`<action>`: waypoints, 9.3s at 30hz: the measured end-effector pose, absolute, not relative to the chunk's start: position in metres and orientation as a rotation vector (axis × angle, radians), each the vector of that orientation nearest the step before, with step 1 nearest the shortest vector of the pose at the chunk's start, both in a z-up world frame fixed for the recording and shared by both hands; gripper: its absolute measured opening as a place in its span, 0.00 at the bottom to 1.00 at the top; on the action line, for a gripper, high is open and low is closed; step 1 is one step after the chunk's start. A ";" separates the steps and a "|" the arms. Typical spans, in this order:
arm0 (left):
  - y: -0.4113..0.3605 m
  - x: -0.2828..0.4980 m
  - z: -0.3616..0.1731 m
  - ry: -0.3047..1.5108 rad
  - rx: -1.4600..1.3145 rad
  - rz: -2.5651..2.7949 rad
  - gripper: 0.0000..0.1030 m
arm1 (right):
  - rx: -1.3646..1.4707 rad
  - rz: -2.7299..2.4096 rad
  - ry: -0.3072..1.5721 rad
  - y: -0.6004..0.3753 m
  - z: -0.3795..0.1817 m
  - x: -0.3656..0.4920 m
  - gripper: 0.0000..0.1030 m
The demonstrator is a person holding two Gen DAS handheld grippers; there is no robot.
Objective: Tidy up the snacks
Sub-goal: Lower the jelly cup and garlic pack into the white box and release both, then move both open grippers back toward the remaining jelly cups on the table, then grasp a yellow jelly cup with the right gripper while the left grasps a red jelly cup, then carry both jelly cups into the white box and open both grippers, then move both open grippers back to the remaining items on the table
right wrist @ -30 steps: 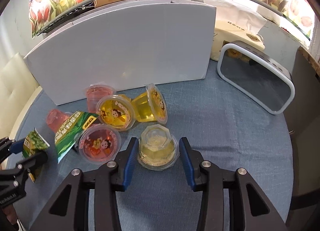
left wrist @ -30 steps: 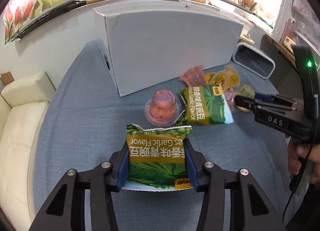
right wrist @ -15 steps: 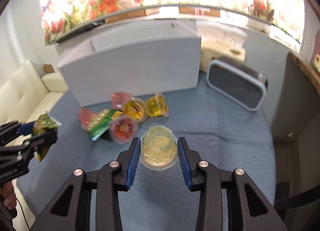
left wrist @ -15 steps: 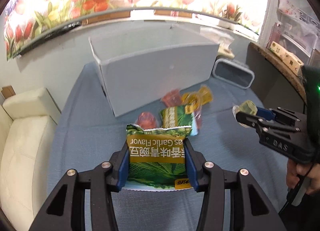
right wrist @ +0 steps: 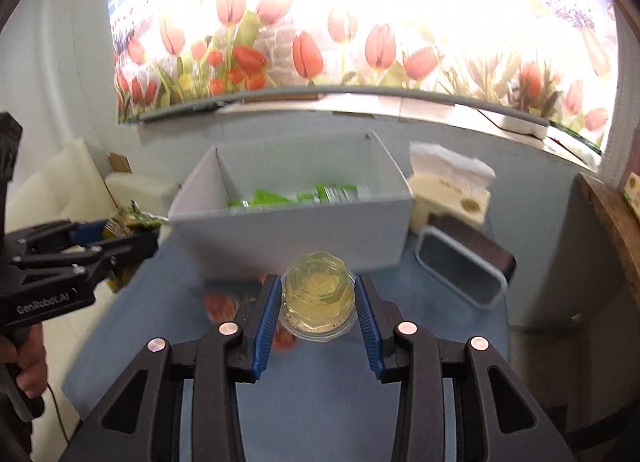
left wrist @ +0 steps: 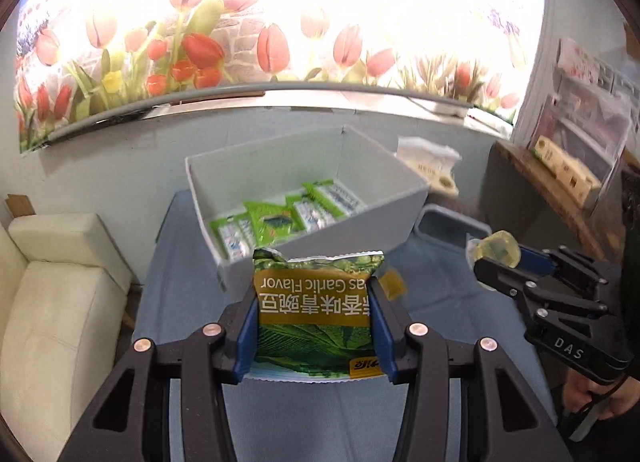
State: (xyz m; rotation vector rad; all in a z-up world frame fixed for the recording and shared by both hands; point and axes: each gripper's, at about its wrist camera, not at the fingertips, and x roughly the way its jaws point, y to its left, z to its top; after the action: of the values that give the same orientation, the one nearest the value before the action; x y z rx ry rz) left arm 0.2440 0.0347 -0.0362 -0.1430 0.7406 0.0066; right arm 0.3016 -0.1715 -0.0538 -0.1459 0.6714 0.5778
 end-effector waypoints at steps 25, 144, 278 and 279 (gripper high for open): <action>0.103 0.414 -0.050 0.794 -0.140 0.062 0.51 | -0.163 0.575 0.765 -0.065 -0.052 0.489 0.40; 0.057 0.304 -0.203 0.947 -0.120 0.119 0.79 | -0.049 0.513 0.726 -0.202 -0.125 0.258 0.38; 0.059 0.135 -0.129 0.826 -0.350 -0.035 1.00 | -0.272 0.699 0.843 -0.118 -0.200 0.322 0.80; 0.061 0.131 -0.130 0.824 -0.352 -0.024 1.00 | -0.279 0.695 0.850 -0.116 -0.203 0.324 0.74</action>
State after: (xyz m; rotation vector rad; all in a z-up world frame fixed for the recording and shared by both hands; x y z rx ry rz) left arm 0.1307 0.0608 -0.1301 -0.3517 0.8243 -0.0241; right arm 0.3243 -0.1161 -0.2028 -0.2787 0.8501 0.6946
